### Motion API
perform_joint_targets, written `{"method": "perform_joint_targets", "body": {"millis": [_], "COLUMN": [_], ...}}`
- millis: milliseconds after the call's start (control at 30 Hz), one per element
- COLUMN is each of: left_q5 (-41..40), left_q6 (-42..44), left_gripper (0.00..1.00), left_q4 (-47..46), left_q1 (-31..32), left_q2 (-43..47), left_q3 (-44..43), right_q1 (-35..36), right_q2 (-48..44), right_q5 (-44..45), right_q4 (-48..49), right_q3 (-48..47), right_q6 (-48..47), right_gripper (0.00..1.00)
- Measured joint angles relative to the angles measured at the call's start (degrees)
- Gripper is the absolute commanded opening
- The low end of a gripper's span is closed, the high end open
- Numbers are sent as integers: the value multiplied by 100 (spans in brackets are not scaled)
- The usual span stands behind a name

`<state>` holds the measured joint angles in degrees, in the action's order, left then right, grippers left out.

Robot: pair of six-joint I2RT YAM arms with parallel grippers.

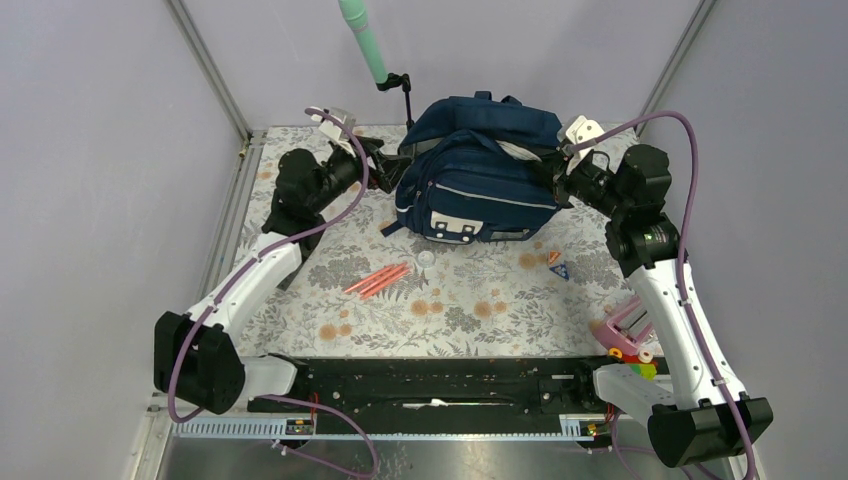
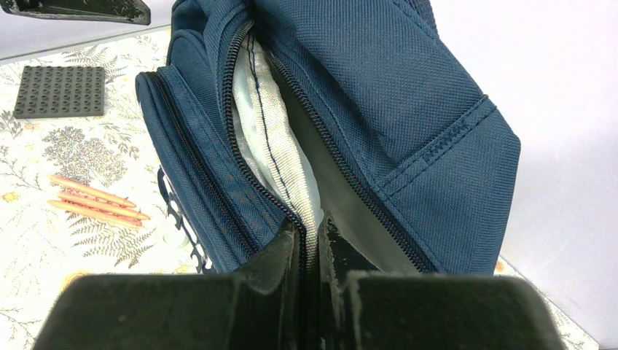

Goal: Pack the student bag
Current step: Adjust the student bag at the center of the board.

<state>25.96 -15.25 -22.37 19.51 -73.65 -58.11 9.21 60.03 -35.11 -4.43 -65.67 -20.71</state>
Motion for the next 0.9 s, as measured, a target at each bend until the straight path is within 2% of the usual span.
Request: {"method": "perform_joint_targets", "body": {"millis": [133,333,433,467,567,600,633,800,900], "left_q5": [-223,39,295,411,728,822,898,960,820], "left_q6": [289,579,603,599,507,494,442,404,286], "left_gripper": [97,93,79,69,28,7,0,0,0], "left_q4": [85,350,411,459,527,525,529,503,466], "left_q1": [-17,-72,-76,-76,-76,-76,-74,-42,-44], "left_q2": [-35,-927,-1290,-1399,-1679,-1740,-1766,-1694,-1351], "left_q3": [-55,-1051,-1305,-1384,-1602,-1646,-1652,-1574,-1172], "right_q1": [0,0,0,0,0,4,13,197,540], "right_q2": [-24,-85,-96,-96,-55,-11,63,662,1084], "right_q5": [2,15,81,105,127,136,149,546,1106], "right_q4": [17,85,103,105,133,149,166,166,166], "right_q3": [33,109,127,127,120,94,37,-518,-903], "right_q6": [2,46,131,160,275,315,356,461,382], "right_gripper": [0,0,0,0,0,0,0,12,18]}}
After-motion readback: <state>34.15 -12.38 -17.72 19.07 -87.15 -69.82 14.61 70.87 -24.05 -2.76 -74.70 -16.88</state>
